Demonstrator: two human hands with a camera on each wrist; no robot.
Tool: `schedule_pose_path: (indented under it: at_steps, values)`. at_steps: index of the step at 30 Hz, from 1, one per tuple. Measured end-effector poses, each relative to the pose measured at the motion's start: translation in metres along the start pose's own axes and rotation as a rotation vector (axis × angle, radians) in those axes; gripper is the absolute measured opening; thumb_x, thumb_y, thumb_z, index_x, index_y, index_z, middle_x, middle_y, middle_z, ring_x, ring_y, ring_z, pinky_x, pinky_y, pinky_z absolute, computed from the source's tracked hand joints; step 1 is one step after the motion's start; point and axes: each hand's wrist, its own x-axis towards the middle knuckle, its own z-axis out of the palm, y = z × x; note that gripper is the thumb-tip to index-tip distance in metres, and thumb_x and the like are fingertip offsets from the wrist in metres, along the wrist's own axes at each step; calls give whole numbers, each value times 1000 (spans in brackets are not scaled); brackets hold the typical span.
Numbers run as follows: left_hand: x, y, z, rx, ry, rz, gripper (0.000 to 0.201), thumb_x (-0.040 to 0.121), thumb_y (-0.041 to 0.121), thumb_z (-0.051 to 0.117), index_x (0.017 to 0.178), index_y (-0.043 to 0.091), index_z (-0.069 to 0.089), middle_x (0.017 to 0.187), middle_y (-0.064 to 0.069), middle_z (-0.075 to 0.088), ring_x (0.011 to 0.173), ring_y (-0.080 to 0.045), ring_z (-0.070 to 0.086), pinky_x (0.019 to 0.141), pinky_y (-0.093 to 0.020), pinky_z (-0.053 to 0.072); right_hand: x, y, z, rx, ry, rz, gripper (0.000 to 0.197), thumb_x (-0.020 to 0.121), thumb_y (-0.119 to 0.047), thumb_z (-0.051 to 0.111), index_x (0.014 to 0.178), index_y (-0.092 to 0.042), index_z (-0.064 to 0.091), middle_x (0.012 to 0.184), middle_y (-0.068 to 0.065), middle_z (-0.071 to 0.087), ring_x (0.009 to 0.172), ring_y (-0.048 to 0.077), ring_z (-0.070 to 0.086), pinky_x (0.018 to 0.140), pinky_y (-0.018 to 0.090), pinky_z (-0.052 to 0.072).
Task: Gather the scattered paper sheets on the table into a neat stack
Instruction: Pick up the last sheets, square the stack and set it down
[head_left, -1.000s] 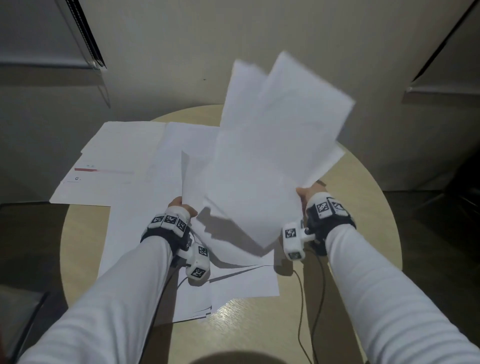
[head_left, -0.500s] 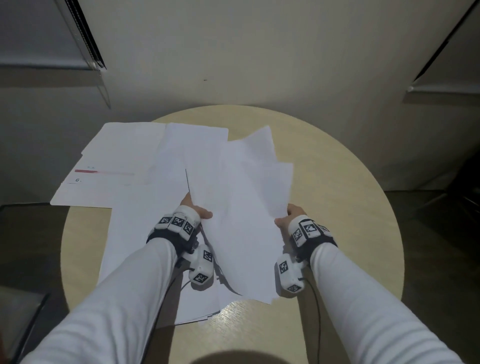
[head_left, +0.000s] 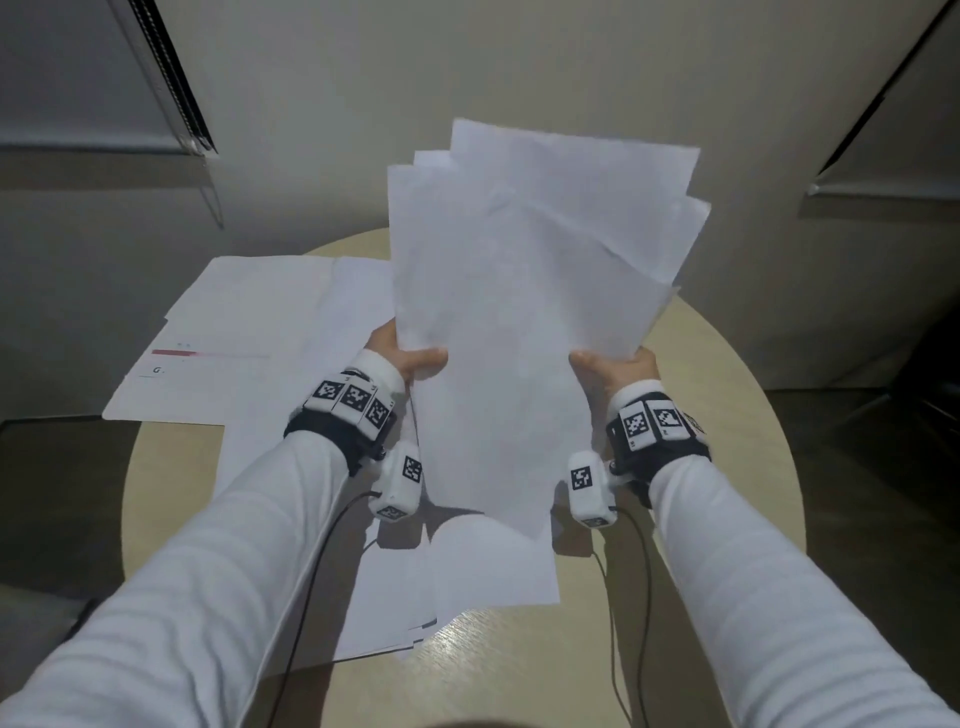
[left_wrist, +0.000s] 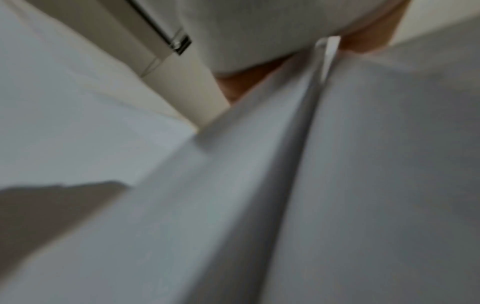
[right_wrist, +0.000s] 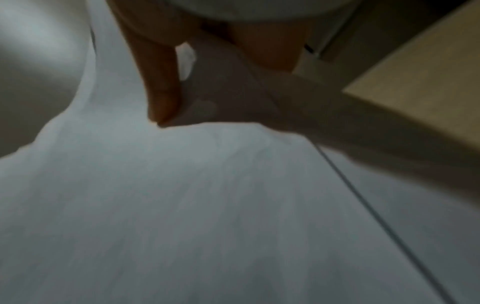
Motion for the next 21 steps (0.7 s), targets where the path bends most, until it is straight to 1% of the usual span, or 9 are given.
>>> schedule_pose_path:
  at_steps: [2, 3, 4, 6, 9, 11, 13, 17, 21]
  values:
    - [1, 7, 7, 29, 99, 83, 46, 76, -12, 66, 121, -11, 53, 88, -3, 66, 67, -3, 64, 52, -3, 49, -3, -13, 5, -82, 100, -87, 29, 78, -4, 72, 103, 1, 59, 86, 6, 60, 76, 16, 56, 52, 11, 46]
    - [2, 11, 10, 55, 147, 118, 45, 76, -10, 66, 120, -11, 54, 99, -7, 63, 78, -8, 62, 54, -3, 48, -4, -18, 5, -85, 143, -107, 40, 76, -11, 75, 110, 3, 58, 94, 9, 61, 84, 16, 56, 60, 13, 46]
    - [4, 14, 10, 65, 174, 152, 45, 76, -9, 68, 119, -10, 55, 108, -11, 62, 90, -11, 58, 60, -7, 49, -4, -22, 6, -71, 181, -109, 47, 74, -16, 78, 111, 5, 59, 101, 13, 64, 88, 16, 57, 67, 14, 45]
    - [7, 19, 11, 56, 186, 206, 50, 74, -8, 70, 121, -8, 54, 120, -21, 60, 100, -16, 55, 76, -19, 49, -6, -30, 7, -56, 197, -146, 44, 72, -18, 80, 104, 7, 64, 104, 18, 67, 88, 15, 58, 63, 11, 43]
    - [7, 19, 10, 82, 193, 280, 68, 69, -7, 75, 129, -4, 43, 126, -15, 55, 114, -20, 53, 96, -25, 42, -10, -32, 7, -65, 173, -187, 43, 72, -19, 80, 106, 2, 63, 96, 7, 63, 93, 17, 61, 61, 9, 41]
    - [8, 13, 11, 98, 196, 288, 78, 66, -6, 78, 132, -3, 38, 130, -16, 52, 120, -21, 50, 104, -31, 40, -10, -26, 5, -66, 141, -228, 52, 70, -17, 81, 113, 1, 58, 99, 2, 60, 99, 19, 61, 77, 15, 48]
    - [7, 4, 14, 67, 192, 256, 79, 65, -9, 77, 132, -3, 36, 133, -19, 50, 119, -21, 51, 104, -32, 41, -11, -14, 5, -120, 126, -248, 58, 68, -18, 82, 114, -4, 50, 99, -2, 57, 99, 18, 57, 89, 26, 47]
    - [3, -17, 19, 78, 220, 132, 64, 72, -6, 73, 129, -4, 44, 128, -19, 55, 110, -18, 53, 86, -17, 41, -13, 17, 5, -110, 49, -203, 51, 69, -10, 80, 112, -6, 53, 107, 8, 63, 99, 23, 60, 94, 36, 49]
    - [3, -22, 20, 43, 299, 99, 55, 78, 2, 70, 128, -4, 48, 120, -4, 53, 113, -15, 50, 88, -12, 37, -15, 33, 10, -120, 36, -119, 17, 74, -13, 75, 72, -22, 61, 77, -4, 64, 82, 21, 60, 86, 39, 53]
